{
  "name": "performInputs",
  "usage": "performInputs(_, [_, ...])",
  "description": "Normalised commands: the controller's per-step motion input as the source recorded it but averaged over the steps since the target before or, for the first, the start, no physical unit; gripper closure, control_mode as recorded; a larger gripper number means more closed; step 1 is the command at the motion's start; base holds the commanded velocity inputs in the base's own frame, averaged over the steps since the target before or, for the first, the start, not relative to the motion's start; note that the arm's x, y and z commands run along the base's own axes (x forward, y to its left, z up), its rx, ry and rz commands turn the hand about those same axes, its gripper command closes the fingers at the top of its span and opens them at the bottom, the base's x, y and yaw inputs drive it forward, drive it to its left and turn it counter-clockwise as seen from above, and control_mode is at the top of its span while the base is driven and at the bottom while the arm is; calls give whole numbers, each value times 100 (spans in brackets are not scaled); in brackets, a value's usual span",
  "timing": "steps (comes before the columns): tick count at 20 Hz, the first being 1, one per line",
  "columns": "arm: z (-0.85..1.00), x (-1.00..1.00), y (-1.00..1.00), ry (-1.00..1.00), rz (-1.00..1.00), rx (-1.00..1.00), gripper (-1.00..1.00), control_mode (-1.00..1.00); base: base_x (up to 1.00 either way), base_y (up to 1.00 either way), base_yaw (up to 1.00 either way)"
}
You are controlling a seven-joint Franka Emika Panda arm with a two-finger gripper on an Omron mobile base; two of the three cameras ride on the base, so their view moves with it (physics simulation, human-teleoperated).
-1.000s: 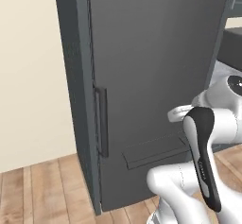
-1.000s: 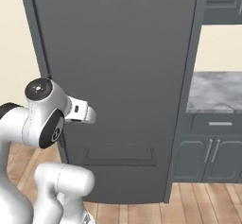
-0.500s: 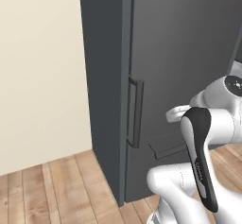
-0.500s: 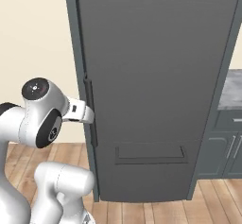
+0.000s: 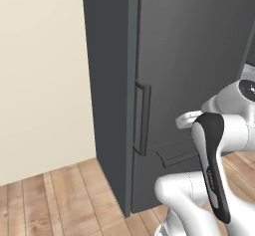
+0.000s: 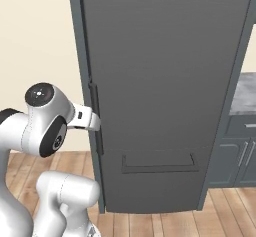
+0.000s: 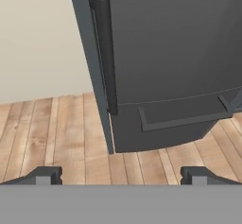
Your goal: Retrieve the tangerine and apple from the fridge and place them into the bowl on the dining table.
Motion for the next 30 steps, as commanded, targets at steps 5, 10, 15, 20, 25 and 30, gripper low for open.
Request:
performInputs(5, [0,1,0,0,1,0,-100,-100,0,0,0])
performInputs(10, [0,6,0,2,5,0,-100,-100,0,0,0])
performInputs(15, [0,3,0,0,0,0,-100,-100,0,0,0])
performInputs(20, [0,7,0,0,3,0,-100,-100,0,0,0])
performInputs(25, [-4,23,3,0,13,0,-100,-100,0,0,0])
performInputs(30, [-6,35,21,1,14,0,-100,-100,0,0,0])
